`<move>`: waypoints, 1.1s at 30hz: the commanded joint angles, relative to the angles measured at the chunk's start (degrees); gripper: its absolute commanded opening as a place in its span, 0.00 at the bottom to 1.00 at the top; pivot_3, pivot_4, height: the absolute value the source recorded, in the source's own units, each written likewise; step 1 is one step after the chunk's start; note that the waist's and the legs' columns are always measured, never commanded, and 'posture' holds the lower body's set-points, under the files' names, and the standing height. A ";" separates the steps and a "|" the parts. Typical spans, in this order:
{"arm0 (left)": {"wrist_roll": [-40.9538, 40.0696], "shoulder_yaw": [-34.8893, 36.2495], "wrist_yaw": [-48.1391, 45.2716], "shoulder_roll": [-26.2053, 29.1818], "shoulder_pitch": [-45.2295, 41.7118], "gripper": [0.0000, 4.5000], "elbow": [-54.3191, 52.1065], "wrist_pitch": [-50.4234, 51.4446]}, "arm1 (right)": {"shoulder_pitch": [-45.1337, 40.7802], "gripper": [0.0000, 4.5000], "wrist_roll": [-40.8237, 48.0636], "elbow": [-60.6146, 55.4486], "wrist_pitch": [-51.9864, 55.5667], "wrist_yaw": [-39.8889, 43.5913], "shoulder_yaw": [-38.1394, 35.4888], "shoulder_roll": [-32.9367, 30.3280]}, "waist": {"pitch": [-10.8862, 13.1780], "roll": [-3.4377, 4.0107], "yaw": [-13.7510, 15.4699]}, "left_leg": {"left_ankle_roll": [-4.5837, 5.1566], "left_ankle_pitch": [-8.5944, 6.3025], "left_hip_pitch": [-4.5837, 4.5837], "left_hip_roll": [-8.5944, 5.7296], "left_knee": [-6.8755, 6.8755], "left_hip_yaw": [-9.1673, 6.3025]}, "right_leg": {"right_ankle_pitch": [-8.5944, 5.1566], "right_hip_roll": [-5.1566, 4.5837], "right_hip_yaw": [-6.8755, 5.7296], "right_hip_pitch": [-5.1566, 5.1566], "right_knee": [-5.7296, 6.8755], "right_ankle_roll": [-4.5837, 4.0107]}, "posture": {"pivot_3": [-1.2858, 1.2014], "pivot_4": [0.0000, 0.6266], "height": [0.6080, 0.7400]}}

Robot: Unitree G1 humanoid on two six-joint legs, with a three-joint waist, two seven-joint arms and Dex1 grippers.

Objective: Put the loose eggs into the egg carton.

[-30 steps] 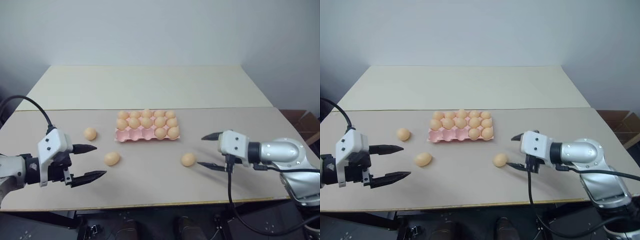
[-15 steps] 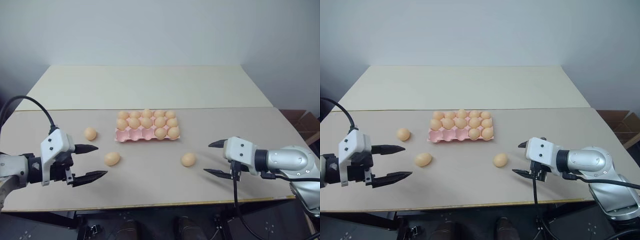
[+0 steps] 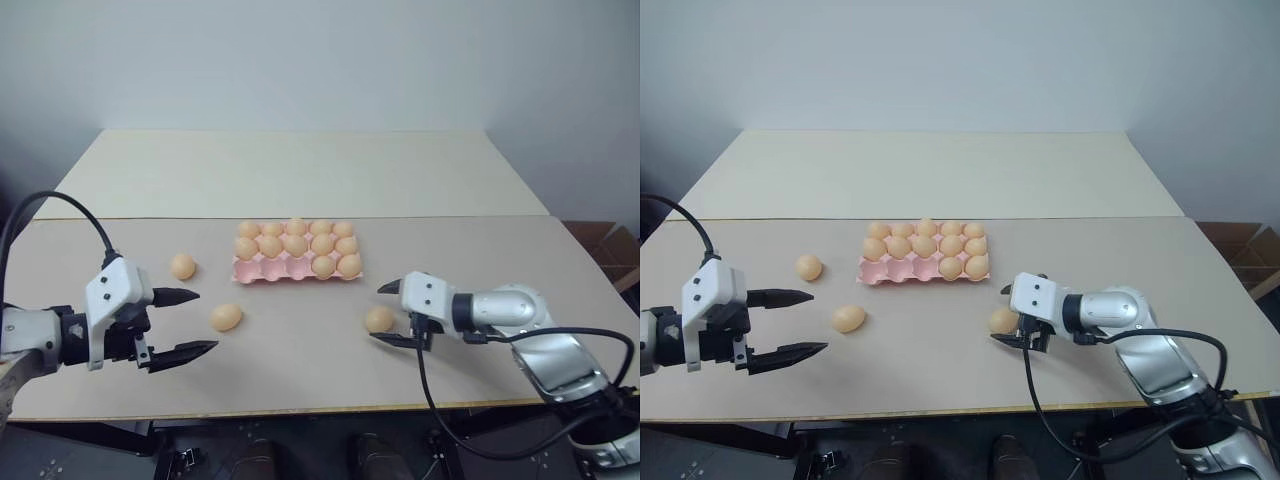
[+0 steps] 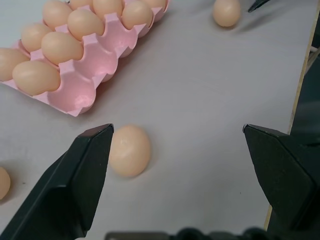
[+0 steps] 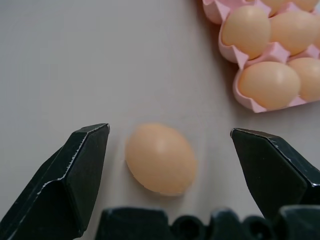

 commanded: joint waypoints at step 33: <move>0.25 3.69 1.09 -0.16 2.78 1.00 -2.08 -0.30 | -20.65 0.51 -6.58 15.38 -10.82 -6.57 2.99 15.59 | -0.01 -0.01 -0.56 | 0.00 0.00 0.12 0.07 0.01 0.00 | 0.02 0.11 0.03 0.01 0.12 0.00 | 0.52 0.24 1.00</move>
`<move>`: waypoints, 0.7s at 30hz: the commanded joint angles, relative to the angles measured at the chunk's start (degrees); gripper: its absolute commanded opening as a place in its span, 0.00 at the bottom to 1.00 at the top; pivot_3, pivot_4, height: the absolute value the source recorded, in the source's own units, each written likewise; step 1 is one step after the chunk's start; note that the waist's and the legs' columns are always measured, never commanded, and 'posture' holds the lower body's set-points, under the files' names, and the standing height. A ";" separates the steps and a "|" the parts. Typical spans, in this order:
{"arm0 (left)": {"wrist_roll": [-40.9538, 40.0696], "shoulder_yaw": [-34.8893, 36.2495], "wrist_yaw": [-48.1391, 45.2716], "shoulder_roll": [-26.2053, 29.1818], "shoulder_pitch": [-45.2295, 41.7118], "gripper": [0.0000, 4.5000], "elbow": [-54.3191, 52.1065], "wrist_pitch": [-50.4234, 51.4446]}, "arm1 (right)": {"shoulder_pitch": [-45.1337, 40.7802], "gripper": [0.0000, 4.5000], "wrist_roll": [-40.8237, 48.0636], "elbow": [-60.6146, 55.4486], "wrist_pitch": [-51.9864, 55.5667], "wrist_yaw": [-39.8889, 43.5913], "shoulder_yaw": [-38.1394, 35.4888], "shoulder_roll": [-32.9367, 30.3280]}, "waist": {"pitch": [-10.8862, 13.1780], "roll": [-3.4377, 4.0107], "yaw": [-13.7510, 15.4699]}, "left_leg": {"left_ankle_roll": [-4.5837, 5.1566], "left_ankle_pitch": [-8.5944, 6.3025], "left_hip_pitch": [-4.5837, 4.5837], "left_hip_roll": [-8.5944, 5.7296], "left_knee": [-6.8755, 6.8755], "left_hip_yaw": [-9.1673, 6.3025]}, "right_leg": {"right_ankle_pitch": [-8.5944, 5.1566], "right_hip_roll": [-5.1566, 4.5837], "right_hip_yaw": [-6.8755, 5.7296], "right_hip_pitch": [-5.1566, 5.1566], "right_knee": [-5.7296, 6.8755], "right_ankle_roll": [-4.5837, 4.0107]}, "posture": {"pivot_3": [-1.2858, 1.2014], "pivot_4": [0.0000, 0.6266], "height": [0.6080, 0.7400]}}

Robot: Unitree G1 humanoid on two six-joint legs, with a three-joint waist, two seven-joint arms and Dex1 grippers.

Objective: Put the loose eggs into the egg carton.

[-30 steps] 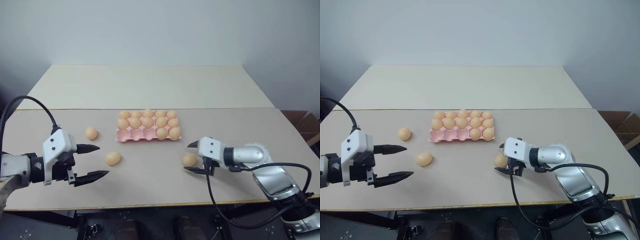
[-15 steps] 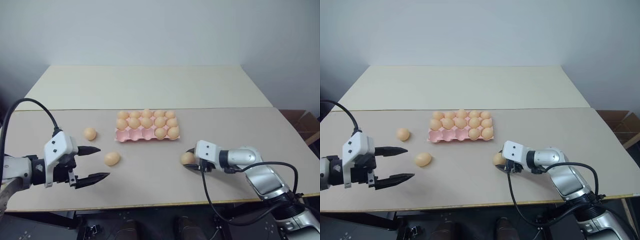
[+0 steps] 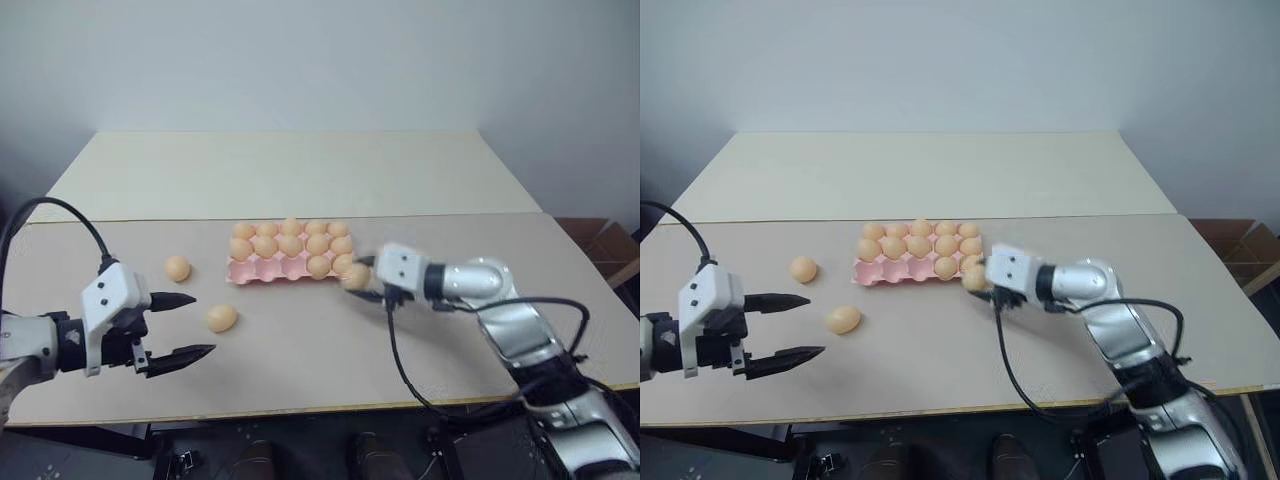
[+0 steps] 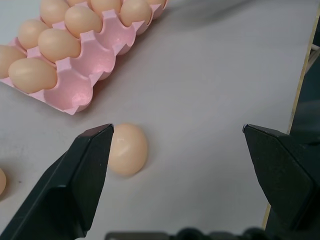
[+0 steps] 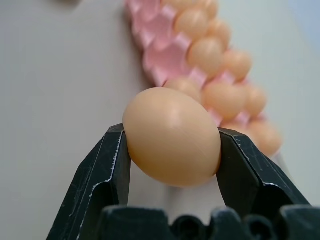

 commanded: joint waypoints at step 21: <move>-0.01 6.41 1.36 -0.34 5.23 1.00 -3.51 0.55 | -17.90 0.99 -8.07 35.26 -20.80 -3.80 4.68 16.72 | 0.00 0.01 -0.21 | -0.01 0.00 -0.09 0.03 -0.01 0.01 | 0.23 -0.02 -0.05 -0.05 0.00 0.19 | 0.52 0.24 1.00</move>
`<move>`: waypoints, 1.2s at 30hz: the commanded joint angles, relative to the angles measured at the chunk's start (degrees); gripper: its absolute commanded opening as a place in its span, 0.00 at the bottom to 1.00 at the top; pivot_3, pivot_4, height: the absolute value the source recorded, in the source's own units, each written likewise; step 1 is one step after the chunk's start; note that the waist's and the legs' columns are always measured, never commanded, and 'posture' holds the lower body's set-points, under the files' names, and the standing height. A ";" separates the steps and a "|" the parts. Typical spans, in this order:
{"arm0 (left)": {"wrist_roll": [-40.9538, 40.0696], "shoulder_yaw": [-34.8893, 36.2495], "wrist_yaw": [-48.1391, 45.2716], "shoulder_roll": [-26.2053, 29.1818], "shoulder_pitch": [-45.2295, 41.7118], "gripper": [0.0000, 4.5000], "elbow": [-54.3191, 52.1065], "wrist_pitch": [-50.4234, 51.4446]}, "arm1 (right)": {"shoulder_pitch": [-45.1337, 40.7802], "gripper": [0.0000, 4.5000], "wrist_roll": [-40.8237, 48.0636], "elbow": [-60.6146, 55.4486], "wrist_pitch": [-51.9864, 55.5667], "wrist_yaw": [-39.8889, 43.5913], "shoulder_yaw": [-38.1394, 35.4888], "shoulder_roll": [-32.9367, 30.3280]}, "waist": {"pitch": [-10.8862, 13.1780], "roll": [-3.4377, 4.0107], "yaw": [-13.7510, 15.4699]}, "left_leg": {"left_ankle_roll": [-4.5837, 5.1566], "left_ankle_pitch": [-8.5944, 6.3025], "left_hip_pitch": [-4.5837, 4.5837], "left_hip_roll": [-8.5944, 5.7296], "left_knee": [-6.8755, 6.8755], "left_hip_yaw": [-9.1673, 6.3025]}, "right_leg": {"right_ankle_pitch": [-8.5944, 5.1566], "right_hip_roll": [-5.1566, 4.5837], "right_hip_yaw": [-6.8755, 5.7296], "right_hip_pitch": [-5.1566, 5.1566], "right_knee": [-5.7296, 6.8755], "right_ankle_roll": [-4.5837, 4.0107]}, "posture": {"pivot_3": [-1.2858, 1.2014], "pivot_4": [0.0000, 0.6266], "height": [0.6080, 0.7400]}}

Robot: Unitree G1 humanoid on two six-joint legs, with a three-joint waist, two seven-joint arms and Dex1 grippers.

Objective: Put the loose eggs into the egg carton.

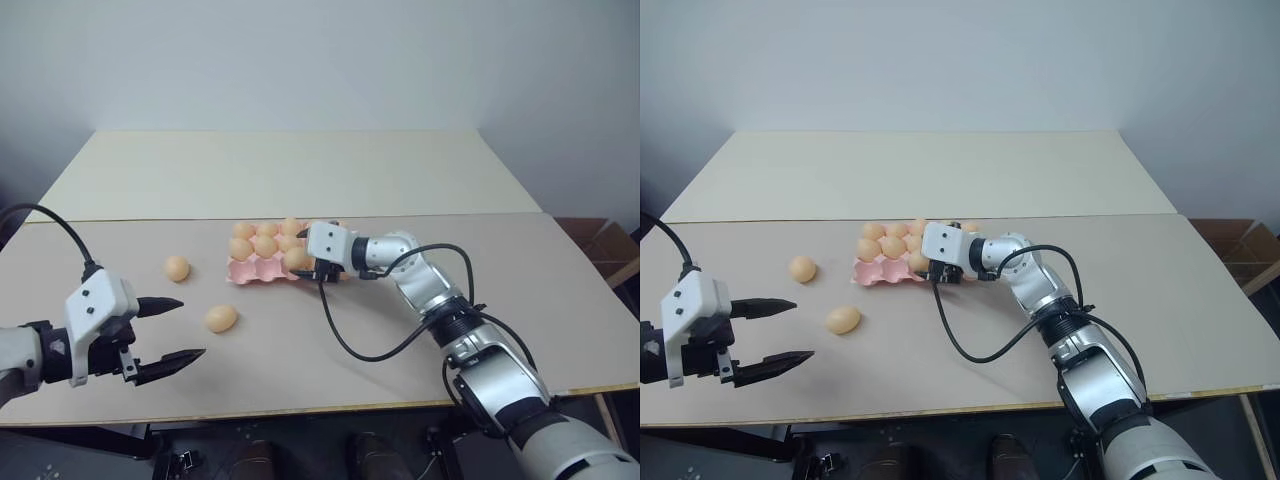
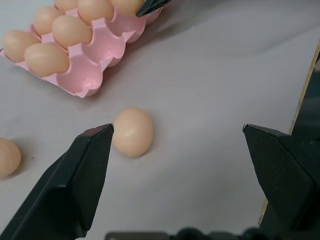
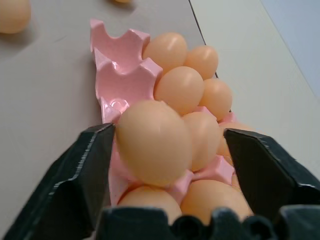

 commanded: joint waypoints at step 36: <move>-1.23 9.42 -5.55 -3.31 6.37 1.00 10.04 -0.84 | 32.40 0.99 12.99 -59.08 24.72 6.10 -11.83 -25.92 | -0.05 -0.08 1.17 | -0.51 -0.31 0.13 0.00 -0.05 0.14 | -0.26 -0.15 -0.02 0.02 -0.14 -0.26 | 0.52 0.24 1.00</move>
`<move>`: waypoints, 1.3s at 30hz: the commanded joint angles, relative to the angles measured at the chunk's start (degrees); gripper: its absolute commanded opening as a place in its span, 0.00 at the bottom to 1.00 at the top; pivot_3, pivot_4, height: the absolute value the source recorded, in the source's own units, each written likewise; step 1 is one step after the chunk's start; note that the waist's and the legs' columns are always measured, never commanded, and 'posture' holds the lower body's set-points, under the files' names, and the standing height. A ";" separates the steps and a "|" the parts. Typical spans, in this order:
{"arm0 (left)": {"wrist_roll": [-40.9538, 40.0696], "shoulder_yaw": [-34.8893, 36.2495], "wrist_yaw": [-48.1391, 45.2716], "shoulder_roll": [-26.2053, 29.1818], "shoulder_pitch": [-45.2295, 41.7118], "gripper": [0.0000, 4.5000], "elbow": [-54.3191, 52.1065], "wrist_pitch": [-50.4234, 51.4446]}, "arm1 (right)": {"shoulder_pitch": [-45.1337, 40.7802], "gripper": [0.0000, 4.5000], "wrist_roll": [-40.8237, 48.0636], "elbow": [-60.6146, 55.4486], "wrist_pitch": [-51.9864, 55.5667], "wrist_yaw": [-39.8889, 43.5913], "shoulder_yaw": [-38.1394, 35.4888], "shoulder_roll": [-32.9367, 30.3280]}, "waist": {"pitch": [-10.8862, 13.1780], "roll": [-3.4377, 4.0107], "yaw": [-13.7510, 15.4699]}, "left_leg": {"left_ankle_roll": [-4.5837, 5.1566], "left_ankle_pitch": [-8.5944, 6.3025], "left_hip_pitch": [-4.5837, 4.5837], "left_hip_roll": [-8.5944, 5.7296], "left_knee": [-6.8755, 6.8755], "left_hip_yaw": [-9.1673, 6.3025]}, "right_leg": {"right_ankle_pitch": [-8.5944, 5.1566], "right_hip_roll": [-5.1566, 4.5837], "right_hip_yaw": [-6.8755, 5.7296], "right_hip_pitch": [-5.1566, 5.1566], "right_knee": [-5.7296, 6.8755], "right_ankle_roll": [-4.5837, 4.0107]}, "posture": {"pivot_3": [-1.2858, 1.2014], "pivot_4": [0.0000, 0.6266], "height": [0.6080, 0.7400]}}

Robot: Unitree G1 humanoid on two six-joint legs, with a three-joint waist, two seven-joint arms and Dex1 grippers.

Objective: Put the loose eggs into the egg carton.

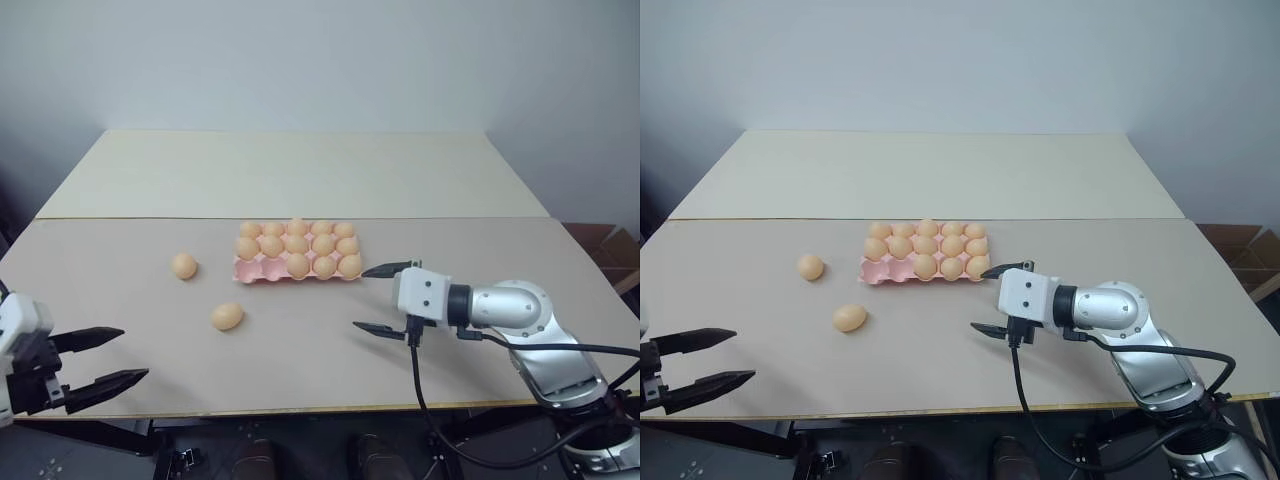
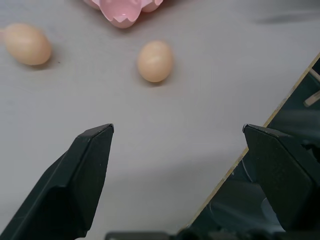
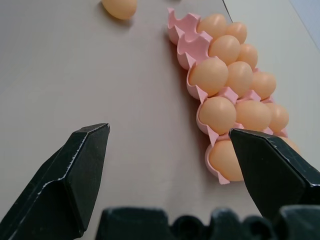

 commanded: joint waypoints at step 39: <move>15.95 -41.20 7.23 -11.30 -34.48 0.37 24.29 -18.46 | 2.22 1.00 -3.27 -5.55 6.01 -9.87 -1.69 -0.25 | -0.09 -0.14 0.20 | 0.47 0.28 -0.08 -0.03 0.08 -0.01 | 0.20 0.08 0.07 0.05 0.06 0.32 | 0.52 0.24 1.00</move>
